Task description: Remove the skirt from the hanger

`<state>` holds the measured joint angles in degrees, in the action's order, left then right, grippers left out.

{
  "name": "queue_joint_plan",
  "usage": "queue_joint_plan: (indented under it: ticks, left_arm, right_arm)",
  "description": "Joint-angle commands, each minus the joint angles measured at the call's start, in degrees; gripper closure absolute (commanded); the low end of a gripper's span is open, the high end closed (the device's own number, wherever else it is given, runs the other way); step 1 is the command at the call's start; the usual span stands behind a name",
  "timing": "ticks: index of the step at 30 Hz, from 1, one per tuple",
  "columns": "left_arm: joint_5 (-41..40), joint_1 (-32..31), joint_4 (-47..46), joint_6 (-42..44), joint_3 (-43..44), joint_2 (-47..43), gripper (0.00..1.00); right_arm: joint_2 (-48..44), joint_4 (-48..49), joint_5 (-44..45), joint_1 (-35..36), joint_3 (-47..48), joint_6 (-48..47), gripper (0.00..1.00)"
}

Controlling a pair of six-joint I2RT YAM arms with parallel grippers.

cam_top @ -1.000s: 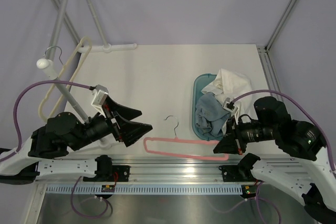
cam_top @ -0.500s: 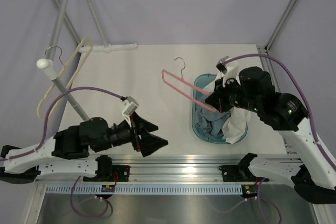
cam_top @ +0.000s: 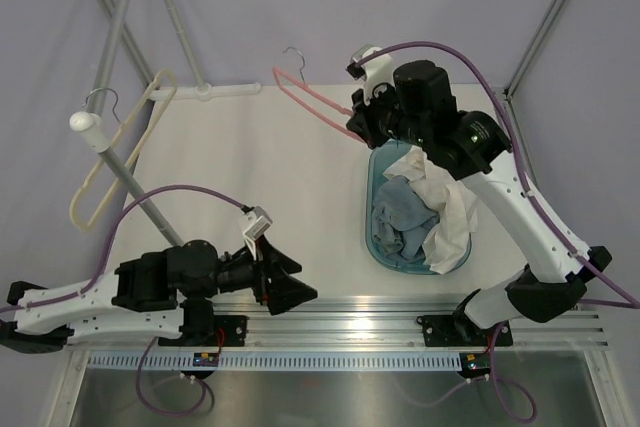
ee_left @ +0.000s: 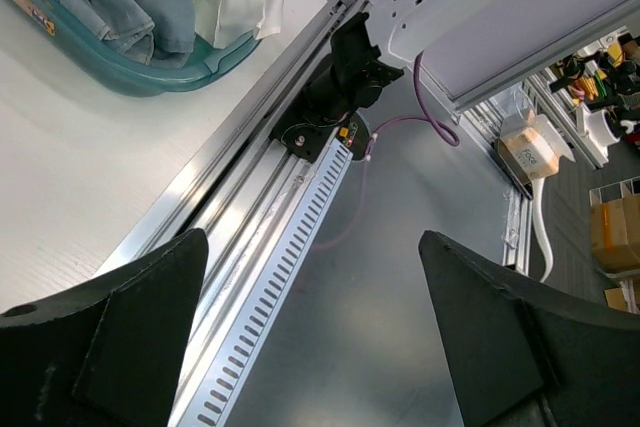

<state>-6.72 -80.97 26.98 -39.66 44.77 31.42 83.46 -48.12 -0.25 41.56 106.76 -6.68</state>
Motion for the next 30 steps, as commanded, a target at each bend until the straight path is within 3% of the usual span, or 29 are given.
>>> queue_joint_plan:
  ticks: [1,6,12,16,30]
  left_arm:
    - [-1.19,-0.24,-1.49,-3.14,-3.28,-0.04,0.10]
    - [-0.05,-0.15,-5.18,-4.99,-7.59,-0.31,0.10]
    - [1.71,-0.24,-8.26,-5.34,-10.58,1.10,0.10]
    - [1.01,-0.24,-7.21,-4.90,-10.41,1.28,0.10]
    - [2.76,-0.15,-9.14,-5.34,-10.41,5.14,0.10]
  right_arm:
    - [0.12,5.67,-9.98,-1.39,7.66,-3.17,1.00]
    - [3.98,4.09,-16.70,-2.18,14.87,-3.69,1.00]
    - [6.80,3.82,-31.81,-4.73,19.53,-4.22,1.00]
    - [10.49,-2.23,-42.95,-4.73,25.50,-6.41,1.00]
    - [14.09,-9.44,-58.43,-4.73,32.36,-7.91,1.00]
